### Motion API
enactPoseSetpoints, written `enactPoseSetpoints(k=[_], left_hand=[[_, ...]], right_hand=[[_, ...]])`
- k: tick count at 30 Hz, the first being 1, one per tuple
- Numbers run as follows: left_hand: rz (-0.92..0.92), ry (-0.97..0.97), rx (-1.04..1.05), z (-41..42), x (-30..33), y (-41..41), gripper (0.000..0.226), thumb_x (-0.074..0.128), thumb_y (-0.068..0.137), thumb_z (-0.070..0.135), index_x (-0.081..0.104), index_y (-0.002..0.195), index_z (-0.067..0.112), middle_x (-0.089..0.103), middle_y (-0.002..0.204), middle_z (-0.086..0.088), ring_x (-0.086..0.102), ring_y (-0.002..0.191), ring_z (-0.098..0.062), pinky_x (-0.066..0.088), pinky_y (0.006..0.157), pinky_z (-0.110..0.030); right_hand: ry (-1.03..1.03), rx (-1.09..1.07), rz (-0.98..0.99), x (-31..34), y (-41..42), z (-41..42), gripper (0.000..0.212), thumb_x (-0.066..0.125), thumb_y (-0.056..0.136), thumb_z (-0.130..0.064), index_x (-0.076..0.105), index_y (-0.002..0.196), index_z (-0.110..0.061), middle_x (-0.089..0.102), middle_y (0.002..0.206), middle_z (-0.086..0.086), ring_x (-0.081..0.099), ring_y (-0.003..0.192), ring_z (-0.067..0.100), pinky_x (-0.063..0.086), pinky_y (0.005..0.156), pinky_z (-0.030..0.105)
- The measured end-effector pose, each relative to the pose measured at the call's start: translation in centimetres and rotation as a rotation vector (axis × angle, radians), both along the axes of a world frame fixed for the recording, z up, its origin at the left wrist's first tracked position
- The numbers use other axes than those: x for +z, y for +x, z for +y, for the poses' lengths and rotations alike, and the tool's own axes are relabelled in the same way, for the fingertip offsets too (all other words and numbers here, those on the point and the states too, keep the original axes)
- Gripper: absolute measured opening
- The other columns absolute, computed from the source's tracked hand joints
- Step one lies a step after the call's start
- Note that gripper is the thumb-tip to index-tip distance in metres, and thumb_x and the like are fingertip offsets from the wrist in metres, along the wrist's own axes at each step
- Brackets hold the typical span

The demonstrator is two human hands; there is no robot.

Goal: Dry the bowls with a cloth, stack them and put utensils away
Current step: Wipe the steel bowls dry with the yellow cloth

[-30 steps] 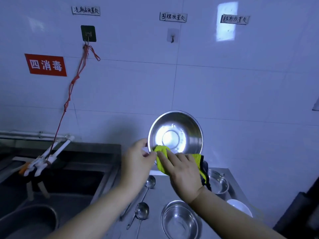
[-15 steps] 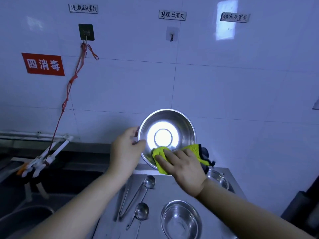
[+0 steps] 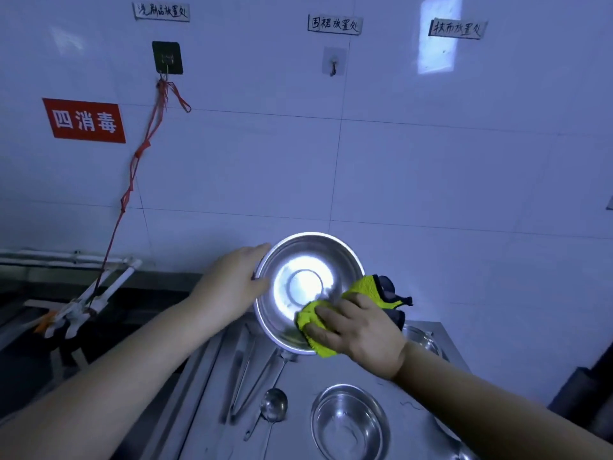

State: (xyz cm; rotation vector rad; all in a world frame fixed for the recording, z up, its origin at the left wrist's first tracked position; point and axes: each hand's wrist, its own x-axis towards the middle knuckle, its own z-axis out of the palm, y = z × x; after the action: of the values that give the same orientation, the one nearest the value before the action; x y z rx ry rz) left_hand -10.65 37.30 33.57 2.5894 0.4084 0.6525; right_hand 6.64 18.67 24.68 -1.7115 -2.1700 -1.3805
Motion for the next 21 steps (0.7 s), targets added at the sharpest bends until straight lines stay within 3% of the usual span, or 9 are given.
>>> enactPoseSetpoints(k=[1, 2, 5, 7, 11, 14, 16, 19, 21], left_hand=[[0.009, 0.152, 0.022, -0.1, -0.8, -0.3, 0.056, 0.066, 0.076, 0.016, 0.054, 0.13, 0.022, 0.06, 0.127, 0.001, 0.054, 0.116, -0.019, 0.048, 0.092, -0.034], [-0.026, 0.35, 0.012, -0.3, -1.7, -0.6, 0.062, 0.069, 0.075, 0.016, 0.05, 0.134, 0.02, 0.055, 0.133, -0.001, 0.048, 0.12, -0.02, 0.049, 0.093, -0.036], [-0.243, 0.906, -0.27, -1.7, -3.7, -1.4, 0.031, 0.055, 0.078, 0.014, 0.067, 0.106, 0.014, 0.069, 0.105, -0.001, 0.059, 0.098, -0.022, 0.05, 0.082, -0.037], [-0.273, 1.063, -0.397, -1.9, -4.4, -1.6, 0.024, 0.05, 0.084, 0.003, 0.067, 0.1, 0.006, 0.069, 0.09, -0.005, 0.064, 0.083, -0.024, 0.045, 0.086, -0.036], [-0.264, 1.196, -0.403, -1.5, -4.3, -1.2, 0.021, 0.057, 0.082, -0.003, 0.064, 0.1, 0.004, 0.061, 0.081, -0.003, 0.057, 0.071, -0.023, 0.052, 0.082, -0.035], [-0.243, 1.189, -0.399, -1.5, -3.4, -1.2, 0.021, 0.056, 0.072, -0.008, 0.064, 0.076, 0.011, 0.052, 0.07, -0.001, 0.05, 0.061, -0.02, 0.052, 0.061, -0.03], [-0.206, 1.124, -0.352, -1.1, -3.6, -1.4, 0.027, 0.051, 0.069, -0.009, 0.064, 0.075, 0.013, 0.055, 0.07, -0.001, 0.052, 0.061, -0.019, 0.049, 0.052, -0.029], [-0.151, 0.658, -0.124, -0.8, -4.5, -1.9, 0.021, 0.047, 0.076, 0.012, 0.067, 0.077, 0.019, 0.059, 0.069, 0.004, 0.059, 0.062, -0.021, 0.046, 0.046, -0.028], [-0.097, 0.244, 0.093, -1.4, -5.1, -1.8, 0.016, 0.052, 0.082, 0.022, 0.065, 0.072, 0.021, 0.061, 0.068, 0.007, 0.062, 0.068, -0.019, 0.047, 0.056, -0.028]], right_hand=[[0.008, -0.017, 0.041, -0.1, -0.3, -0.1, 0.035, 0.047, 0.088, -0.002, 0.053, 0.117, -0.021, 0.066, 0.106, 0.003, 0.056, 0.075, 0.022, 0.042, 0.073, 0.034], [0.007, -0.042, 0.086, -0.1, -0.5, -0.4, 0.039, 0.044, 0.085, -0.001, 0.053, 0.116, -0.023, 0.067, 0.103, 0.001, 0.056, 0.074, 0.021, 0.04, 0.072, 0.033], [-0.038, -0.106, 0.212, 0.0, -0.5, -1.0, 0.049, 0.043, 0.076, -0.004, 0.057, 0.117, -0.027, 0.067, 0.101, -0.005, 0.055, 0.073, 0.019, 0.032, 0.07, 0.032], [-0.085, -0.099, 0.286, 0.2, -0.5, -1.2, 0.053, 0.041, 0.074, -0.006, 0.059, 0.118, -0.028, 0.068, 0.102, -0.007, 0.052, 0.077, 0.018, 0.031, 0.069, 0.031], [-0.136, -0.046, 0.4, 0.9, -0.9, -1.5, 0.055, 0.043, 0.075, -0.007, 0.054, 0.125, -0.03, 0.065, 0.106, -0.01, 0.048, 0.083, 0.015, 0.031, 0.072, 0.027], [-0.144, -0.037, 0.473, 1.2, -1.2, -1.9, 0.065, 0.048, 0.07, -0.003, 0.05, 0.13, -0.028, 0.062, 0.115, -0.007, 0.05, 0.088, 0.018, 0.03, 0.076, 0.027], [-0.06, -0.047, 0.576, 1.7, -1.1, -2.2, 0.076, 0.054, 0.064, 0.003, 0.046, 0.134, -0.026, 0.06, 0.121, -0.003, 0.055, 0.091, 0.024, 0.038, 0.078, 0.031], [0.223, -0.043, 0.867, 2.6, -0.6, -2.8, 0.065, 0.056, 0.072, 0.005, 0.049, 0.128, -0.027, 0.065, 0.107, 0.002, 0.057, 0.089, 0.024, 0.045, 0.076, 0.034], [0.316, -0.07, 1.05, 2.9, -0.5, -2.6, 0.062, 0.06, 0.078, 0.002, 0.05, 0.127, -0.034, 0.061, 0.105, -0.006, 0.052, 0.094, 0.017, 0.039, 0.081, 0.021]])
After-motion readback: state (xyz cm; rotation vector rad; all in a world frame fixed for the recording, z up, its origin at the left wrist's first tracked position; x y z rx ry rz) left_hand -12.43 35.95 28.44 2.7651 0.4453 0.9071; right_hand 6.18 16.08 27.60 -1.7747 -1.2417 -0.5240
